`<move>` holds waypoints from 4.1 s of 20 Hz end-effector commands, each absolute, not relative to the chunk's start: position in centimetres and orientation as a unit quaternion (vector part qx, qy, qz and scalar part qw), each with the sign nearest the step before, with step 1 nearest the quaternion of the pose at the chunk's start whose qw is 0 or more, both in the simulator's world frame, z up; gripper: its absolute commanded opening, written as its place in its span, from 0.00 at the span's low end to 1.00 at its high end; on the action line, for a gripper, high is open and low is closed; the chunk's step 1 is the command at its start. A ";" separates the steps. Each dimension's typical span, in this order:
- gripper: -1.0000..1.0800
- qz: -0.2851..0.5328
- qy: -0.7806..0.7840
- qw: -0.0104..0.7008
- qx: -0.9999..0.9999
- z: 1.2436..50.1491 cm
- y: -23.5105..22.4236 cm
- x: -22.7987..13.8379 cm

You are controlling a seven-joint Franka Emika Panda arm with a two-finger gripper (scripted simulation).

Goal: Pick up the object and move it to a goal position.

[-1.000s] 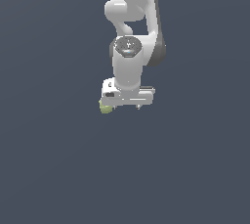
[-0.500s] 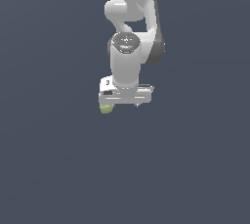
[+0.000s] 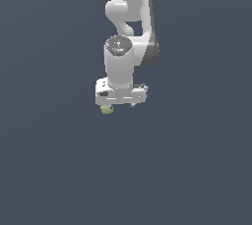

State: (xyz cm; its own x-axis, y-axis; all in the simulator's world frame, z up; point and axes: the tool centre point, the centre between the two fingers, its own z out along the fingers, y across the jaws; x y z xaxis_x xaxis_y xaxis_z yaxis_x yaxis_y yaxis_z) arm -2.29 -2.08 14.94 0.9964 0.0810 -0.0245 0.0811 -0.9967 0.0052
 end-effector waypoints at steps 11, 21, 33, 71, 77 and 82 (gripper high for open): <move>0.96 -0.004 0.095 0.000 0.995 10.6 -8.3 -7.3; 0.96 0.000 0.116 0.000 0.993 9.0 -10.4 -9.7; 0.96 0.000 0.116 0.000 0.993 6.7 -10.4 -9.8; 0.00 0.000 0.116 0.000 0.993 4.3 -4.3 -3.8; 0.00 0.000 0.116 0.000 0.993 4.4 -0.3 0.1; 0.00 0.000 0.116 0.000 0.993 4.5 2.6 3.1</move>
